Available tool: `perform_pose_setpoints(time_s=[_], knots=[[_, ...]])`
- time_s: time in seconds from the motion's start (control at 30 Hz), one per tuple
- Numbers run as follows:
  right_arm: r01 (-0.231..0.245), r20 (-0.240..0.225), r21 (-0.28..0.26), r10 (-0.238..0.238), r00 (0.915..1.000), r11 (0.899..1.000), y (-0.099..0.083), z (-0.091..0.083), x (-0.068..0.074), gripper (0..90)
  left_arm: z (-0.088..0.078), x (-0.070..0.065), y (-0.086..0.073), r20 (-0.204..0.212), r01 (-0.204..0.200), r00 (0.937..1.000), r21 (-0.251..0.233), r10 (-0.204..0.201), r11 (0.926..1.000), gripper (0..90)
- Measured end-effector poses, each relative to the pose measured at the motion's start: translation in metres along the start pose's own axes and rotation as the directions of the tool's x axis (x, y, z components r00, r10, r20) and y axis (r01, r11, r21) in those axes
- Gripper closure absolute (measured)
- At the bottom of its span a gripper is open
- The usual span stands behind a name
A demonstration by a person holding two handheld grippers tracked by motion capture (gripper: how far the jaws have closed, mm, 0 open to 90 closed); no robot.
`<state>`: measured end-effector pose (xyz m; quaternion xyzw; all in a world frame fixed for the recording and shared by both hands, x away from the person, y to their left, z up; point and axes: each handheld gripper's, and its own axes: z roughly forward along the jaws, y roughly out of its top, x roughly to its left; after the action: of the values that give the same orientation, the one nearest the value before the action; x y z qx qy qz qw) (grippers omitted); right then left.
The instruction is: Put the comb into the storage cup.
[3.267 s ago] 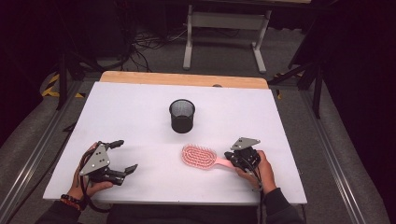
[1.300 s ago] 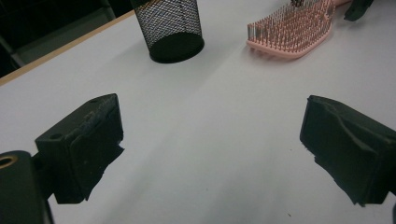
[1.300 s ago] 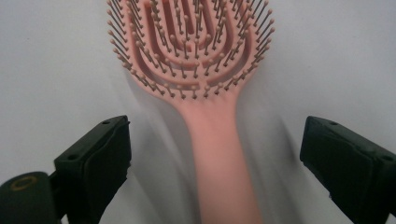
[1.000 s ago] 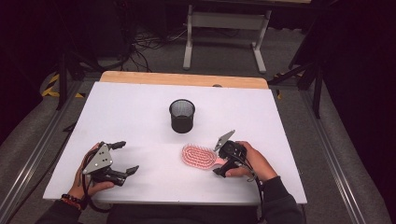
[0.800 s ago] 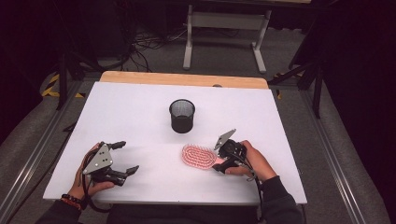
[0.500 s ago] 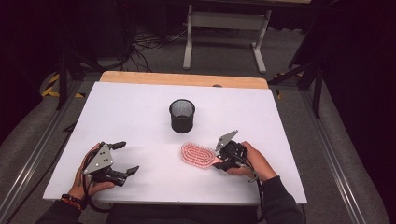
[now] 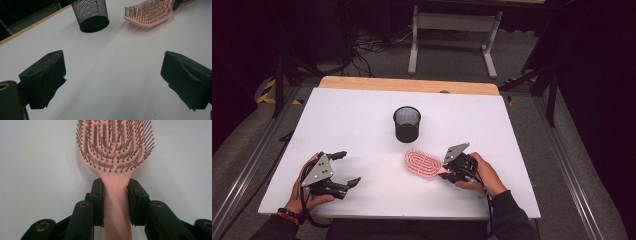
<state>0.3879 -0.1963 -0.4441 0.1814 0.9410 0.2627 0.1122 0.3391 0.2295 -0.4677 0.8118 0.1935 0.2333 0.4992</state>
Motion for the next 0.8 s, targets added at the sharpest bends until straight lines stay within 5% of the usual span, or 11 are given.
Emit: perform_pose_setpoints(time_s=[0.43, 0.8], knots=[[0.021, 0.054, -0.138, -0.013, 0.9985, 0.99, 0.006, -0.009, 0.011, 69.1, 0.001, -0.001, 0.001, 0.008, -0.001, 1.0, 0.002, 0.001, 1.0, 7.1], [0.008, 0.106, -0.307, 0.026, 0.994, 0.952, 0.009, -0.023, 0.018, 69.1, 0.001, -0.002, 0.002, 0.02, 0.006, 0.9998, -0.001, -0.006, 1.0, 7.4]])
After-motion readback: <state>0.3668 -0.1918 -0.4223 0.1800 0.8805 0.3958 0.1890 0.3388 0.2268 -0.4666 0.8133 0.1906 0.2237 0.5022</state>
